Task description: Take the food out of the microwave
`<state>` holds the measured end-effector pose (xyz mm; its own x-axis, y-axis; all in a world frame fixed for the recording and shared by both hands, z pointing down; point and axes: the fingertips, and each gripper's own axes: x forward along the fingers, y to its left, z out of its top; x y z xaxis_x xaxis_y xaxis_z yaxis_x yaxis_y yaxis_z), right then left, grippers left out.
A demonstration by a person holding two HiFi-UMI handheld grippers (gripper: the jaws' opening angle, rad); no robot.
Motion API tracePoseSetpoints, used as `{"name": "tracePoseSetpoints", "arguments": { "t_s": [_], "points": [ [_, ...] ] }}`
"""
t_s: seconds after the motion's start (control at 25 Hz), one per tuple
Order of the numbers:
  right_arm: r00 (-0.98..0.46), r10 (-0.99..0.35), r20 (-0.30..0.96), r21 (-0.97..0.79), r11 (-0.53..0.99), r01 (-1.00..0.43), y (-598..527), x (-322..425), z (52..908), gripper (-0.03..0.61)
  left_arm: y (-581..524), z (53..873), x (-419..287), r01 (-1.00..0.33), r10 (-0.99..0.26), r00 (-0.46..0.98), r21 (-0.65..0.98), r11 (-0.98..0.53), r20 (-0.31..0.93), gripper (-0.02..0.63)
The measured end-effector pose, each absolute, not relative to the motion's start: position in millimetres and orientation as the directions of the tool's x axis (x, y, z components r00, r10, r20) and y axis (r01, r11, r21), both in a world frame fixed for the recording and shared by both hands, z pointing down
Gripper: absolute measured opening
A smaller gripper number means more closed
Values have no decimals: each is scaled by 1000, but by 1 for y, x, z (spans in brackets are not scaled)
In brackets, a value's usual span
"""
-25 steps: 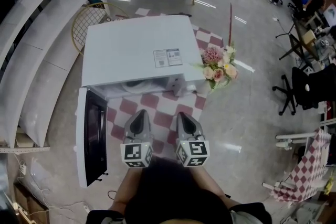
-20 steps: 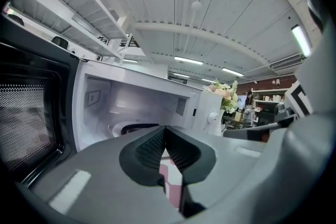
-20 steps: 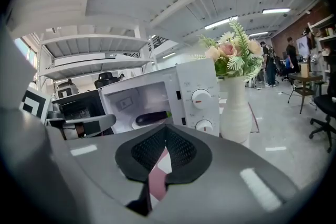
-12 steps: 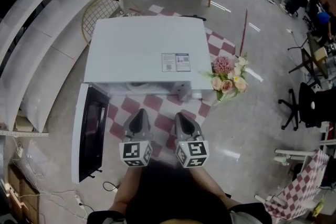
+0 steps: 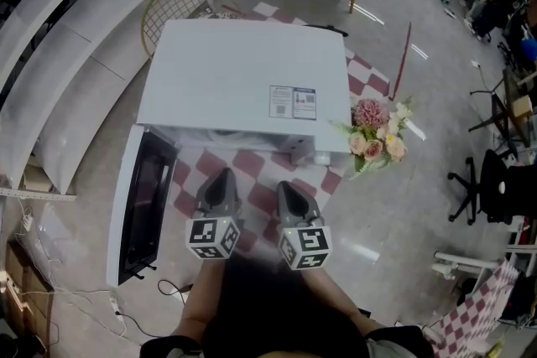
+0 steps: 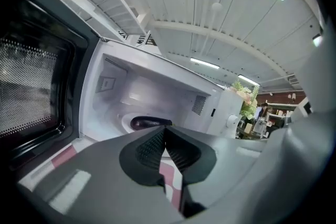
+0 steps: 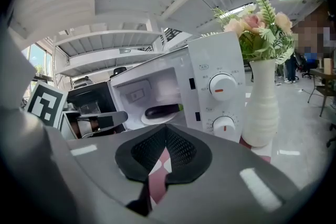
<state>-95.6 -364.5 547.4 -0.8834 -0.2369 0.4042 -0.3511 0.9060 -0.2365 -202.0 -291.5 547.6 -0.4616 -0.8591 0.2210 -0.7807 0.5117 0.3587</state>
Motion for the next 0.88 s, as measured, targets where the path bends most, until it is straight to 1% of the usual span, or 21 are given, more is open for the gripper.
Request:
{"name": "tracePoseSetpoints", "arguments": {
  "t_s": [0.28, 0.52, 0.72, 0.88],
  "points": [
    [-883, -230, 410, -235, 908, -346, -367, -94, 550, 0, -292, 568, -213, -669, -857, -455, 542, 508, 242, 9],
    [-880, -238, 412, -232, 906, -353, -369, -90, 550, 2, -296, 579, -222, -537, -872, -434, 713, 452, 226, 9],
    [-878, -237, 417, -228, 907, -353, -368, -88, 552, 0, -299, 589, -227, -490, -872, -411, 742, 457, 265, 9],
    [-875, -235, 422, -224, 908, -353, -368, -87, 554, 0, -307, 599, -228, -366, -902, -372, 859, 358, 217, 9]
  ]
}}
